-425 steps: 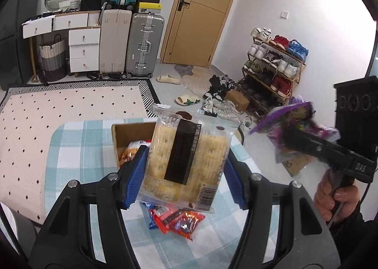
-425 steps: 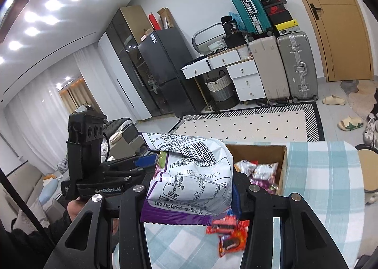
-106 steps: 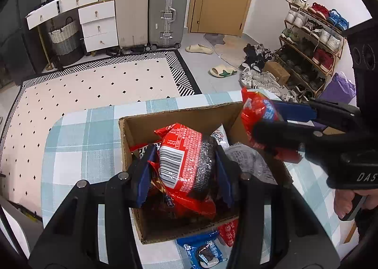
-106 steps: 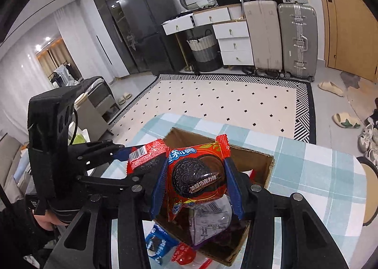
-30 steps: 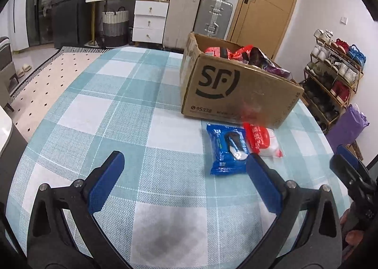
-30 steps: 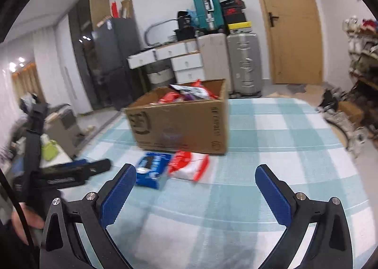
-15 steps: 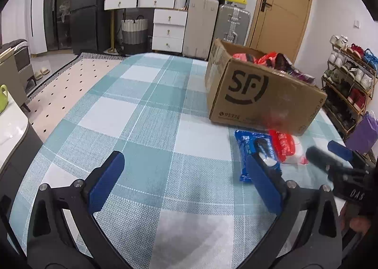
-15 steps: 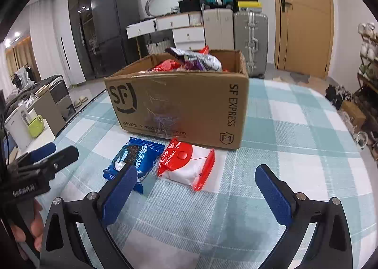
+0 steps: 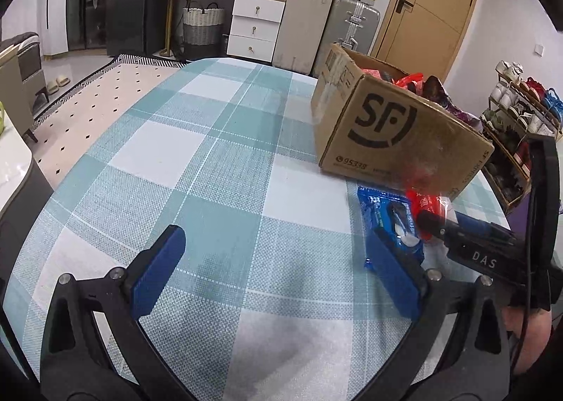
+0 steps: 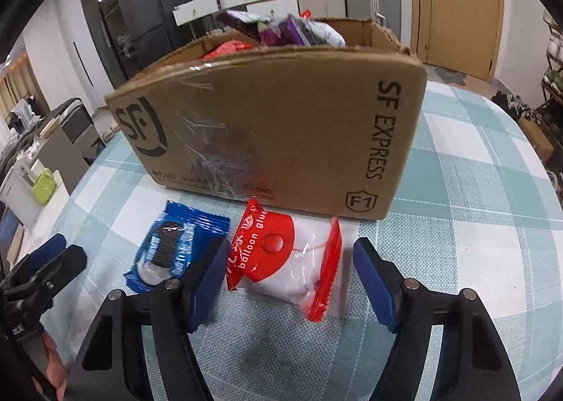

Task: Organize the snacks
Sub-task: 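Grasp the white-red bag with the right gripper, then grasp the blue Oreo pack with the left gripper while the right holds the white-red bag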

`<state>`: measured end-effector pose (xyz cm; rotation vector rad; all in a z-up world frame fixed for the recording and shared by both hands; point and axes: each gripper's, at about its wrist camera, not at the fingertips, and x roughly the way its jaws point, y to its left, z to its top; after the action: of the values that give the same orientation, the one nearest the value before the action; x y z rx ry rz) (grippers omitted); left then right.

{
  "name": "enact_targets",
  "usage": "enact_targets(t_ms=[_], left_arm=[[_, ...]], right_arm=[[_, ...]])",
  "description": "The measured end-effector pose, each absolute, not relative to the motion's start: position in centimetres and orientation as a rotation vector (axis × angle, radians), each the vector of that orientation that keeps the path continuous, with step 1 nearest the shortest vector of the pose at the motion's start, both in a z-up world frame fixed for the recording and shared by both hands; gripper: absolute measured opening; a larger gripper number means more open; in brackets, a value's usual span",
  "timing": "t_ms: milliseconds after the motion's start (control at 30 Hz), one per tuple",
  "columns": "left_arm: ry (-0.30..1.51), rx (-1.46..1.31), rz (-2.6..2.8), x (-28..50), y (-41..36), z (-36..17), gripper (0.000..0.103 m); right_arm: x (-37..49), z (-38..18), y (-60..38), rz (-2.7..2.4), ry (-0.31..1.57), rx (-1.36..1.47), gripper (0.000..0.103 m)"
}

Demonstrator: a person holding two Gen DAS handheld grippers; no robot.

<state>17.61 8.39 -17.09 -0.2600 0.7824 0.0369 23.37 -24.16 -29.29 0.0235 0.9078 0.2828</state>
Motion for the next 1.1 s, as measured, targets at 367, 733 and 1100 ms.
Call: enact_targets(t_ms=[367, 733, 1100], left_arm=[[0.787, -0.267, 0.041, 17.6, 8.6, -17.3, 0.103], [0.775, -0.250, 0.062, 17.5, 8.4, -17.1, 0.103], [0.785, -0.197, 0.075, 17.7, 7.6, -17.0, 0.103]], right_arm=[[23.2, -29.1, -23.5, 0.318, 0.873, 0.058, 0.050], [17.5, -27.0, -27.0, 0.356, 0.775, 0.103, 0.050], [13.4, -26.3, -30.0, 0.409, 0.671, 0.141, 0.050]])
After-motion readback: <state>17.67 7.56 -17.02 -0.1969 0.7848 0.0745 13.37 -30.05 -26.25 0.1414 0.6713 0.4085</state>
